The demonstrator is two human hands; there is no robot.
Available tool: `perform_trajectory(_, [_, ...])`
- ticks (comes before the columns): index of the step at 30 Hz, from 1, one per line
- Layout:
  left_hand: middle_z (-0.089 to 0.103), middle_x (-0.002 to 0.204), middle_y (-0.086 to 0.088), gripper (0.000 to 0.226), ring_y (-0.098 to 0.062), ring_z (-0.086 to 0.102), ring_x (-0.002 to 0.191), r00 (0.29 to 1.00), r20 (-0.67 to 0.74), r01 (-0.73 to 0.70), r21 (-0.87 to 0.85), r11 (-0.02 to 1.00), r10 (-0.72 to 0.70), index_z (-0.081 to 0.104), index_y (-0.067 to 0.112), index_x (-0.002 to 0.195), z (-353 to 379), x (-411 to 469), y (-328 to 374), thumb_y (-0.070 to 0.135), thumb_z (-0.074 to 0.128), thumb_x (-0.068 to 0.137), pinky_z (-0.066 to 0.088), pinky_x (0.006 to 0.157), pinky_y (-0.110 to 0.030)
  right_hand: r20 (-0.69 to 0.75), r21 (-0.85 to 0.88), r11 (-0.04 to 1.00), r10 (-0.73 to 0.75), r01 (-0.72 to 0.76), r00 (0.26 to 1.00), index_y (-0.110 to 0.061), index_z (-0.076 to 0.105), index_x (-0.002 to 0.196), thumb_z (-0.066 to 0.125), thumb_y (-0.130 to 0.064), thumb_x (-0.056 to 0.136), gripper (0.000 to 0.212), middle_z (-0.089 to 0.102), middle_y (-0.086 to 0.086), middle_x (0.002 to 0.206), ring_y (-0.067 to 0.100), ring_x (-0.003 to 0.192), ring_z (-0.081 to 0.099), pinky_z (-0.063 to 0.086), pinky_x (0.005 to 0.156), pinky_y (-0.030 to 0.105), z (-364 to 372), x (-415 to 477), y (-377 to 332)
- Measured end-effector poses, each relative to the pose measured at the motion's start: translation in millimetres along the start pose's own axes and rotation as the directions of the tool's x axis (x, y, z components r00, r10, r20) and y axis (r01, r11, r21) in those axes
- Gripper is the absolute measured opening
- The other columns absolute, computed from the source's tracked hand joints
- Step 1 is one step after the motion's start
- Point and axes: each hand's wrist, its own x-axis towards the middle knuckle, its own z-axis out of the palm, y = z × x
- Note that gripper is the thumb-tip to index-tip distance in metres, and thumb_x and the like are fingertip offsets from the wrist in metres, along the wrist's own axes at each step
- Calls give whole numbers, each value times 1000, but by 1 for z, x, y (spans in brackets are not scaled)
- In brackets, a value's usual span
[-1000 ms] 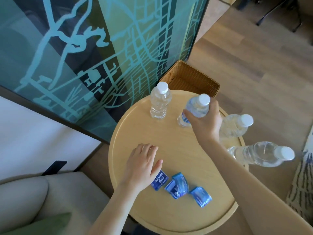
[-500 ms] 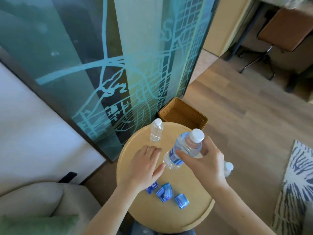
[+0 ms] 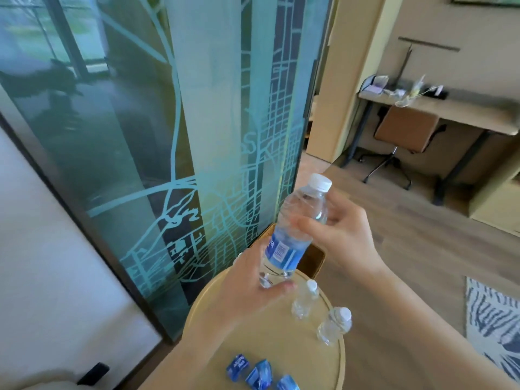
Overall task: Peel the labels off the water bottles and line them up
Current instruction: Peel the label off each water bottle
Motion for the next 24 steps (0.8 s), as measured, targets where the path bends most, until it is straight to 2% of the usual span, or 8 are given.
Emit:
perform_trajectory(4, [68,98,28,49,7,68,89,999,-12,49,-146,988,-52,47,60,109,5,2,19,51,79,72,48,71,-12,15,-4,1000,-3,3,1000,-15,70,117,85,-18,78,42,80,-4,98,13,89,77,62,71,25,-12,10,-20])
perform_trajectory(7, [70,82,16,33,-2,69,74,998,22,67,-312,948,-64,56,46,101,11,3,32,38,81,80,50,67,-16,7,11,1000,13,-13,1000,-12,70,117,82,-19,82,38,80,-5,95,9,84,77,56,62,16,-19,16,-28])
perform_trajectory(10, [71,90,18,34,0,70,84,996,25,91,-381,920,-88,58,41,108,14,4,43,28,80,84,51,71,-13,-16,38,998,46,-46,999,-11,72,113,80,-23,83,34,80,-5,93,6,80,76,53,58,12,-23,17,-28])
perform_trajectory(13, [74,92,15,36,-1,72,86,988,75,156,-413,897,-137,59,34,113,18,4,52,35,78,82,52,71,-13,-28,51,995,91,-90,995,-12,73,109,79,-30,84,32,80,-3,92,7,81,76,53,58,13,-25,18,-27])
perform_trajectory(17, [75,103,16,34,0,72,95,976,110,217,-449,867,-188,62,37,115,22,3,58,36,76,84,51,72,-7,3,103,983,151,-151,989,-11,72,113,72,-36,90,34,80,0,96,12,87,77,59,68,20,-28,17,-20])
perform_trajectory(20, [73,99,26,21,7,70,92,973,121,232,-473,850,-198,66,45,105,23,0,64,37,72,86,52,70,-6,19,135,974,179,-180,984,-13,70,119,66,-33,95,31,79,1,104,15,98,75,60,90,36,-27,9,-7])
perform_trajectory(22, [71,93,31,17,11,69,86,974,124,226,-474,851,-189,68,36,106,23,-1,67,34,67,89,50,67,-5,52,182,964,189,-195,981,-15,64,128,66,-30,97,35,78,1,110,18,104,73,58,95,38,-26,2,5])
perform_trajectory(24, [72,89,30,18,12,68,81,970,141,242,-486,839,-198,66,23,113,23,-2,70,25,65,96,49,64,-4,87,255,942,201,-216,976,-20,58,136,67,-30,96,42,77,2,114,20,107,73,60,92,35,-24,-4,14])
